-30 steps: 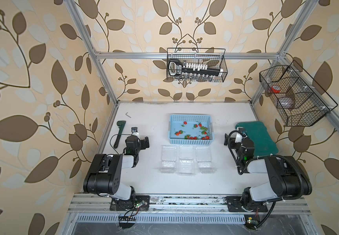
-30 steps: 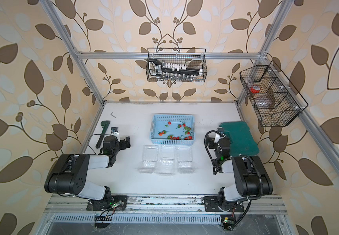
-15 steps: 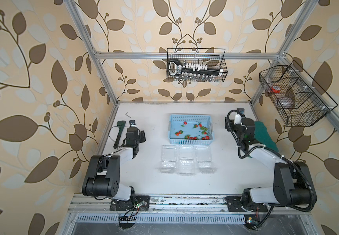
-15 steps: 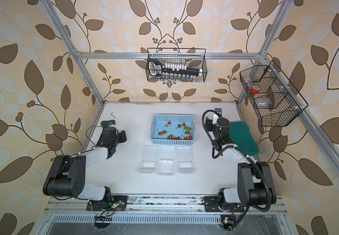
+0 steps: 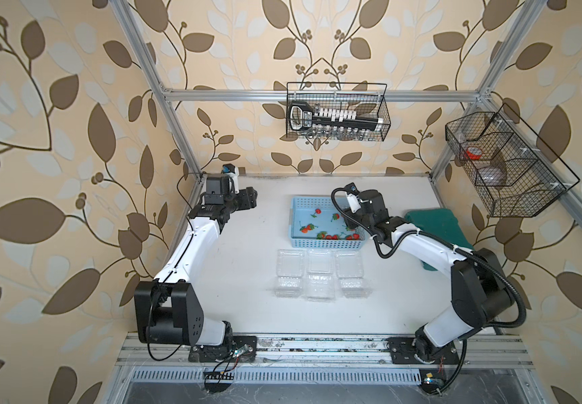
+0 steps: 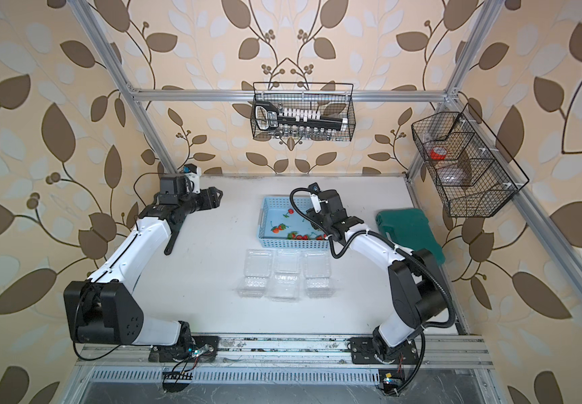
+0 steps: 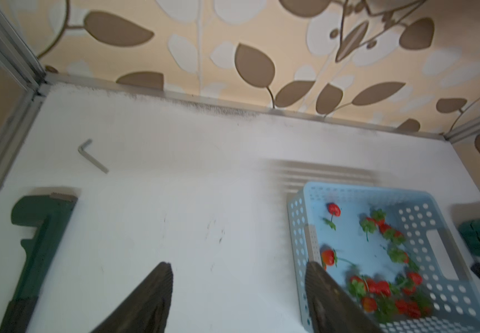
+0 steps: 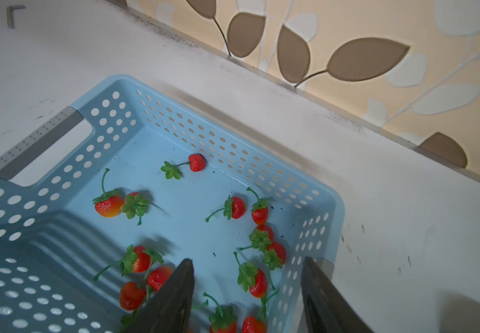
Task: Pack strawberries into containers
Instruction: Pick up the strawberry from the basket.
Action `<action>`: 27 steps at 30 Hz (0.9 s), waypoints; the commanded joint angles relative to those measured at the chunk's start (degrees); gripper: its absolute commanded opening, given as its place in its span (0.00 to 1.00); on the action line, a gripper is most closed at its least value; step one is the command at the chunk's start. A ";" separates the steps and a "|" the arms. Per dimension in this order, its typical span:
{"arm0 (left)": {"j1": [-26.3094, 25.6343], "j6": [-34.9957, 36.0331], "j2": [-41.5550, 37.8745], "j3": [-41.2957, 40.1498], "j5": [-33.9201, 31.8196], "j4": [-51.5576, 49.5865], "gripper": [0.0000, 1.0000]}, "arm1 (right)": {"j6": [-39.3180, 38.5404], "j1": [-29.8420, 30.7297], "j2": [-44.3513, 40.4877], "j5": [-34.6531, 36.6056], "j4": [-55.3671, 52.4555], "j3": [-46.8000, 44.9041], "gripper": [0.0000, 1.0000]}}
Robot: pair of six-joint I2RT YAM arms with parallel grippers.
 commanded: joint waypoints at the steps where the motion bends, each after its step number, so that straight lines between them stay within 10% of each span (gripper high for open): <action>1: -0.48 2.17 -4.47 -4.77 5.84 1.27 0.76 | -0.61 0.70 5.77 3.75 -3.95 5.24 0.54; 27: -0.50 3.72 -0.54 -1.64 11.46 -1.52 0.74 | 1.03 0.43 27.24 9.34 -15.70 26.89 0.41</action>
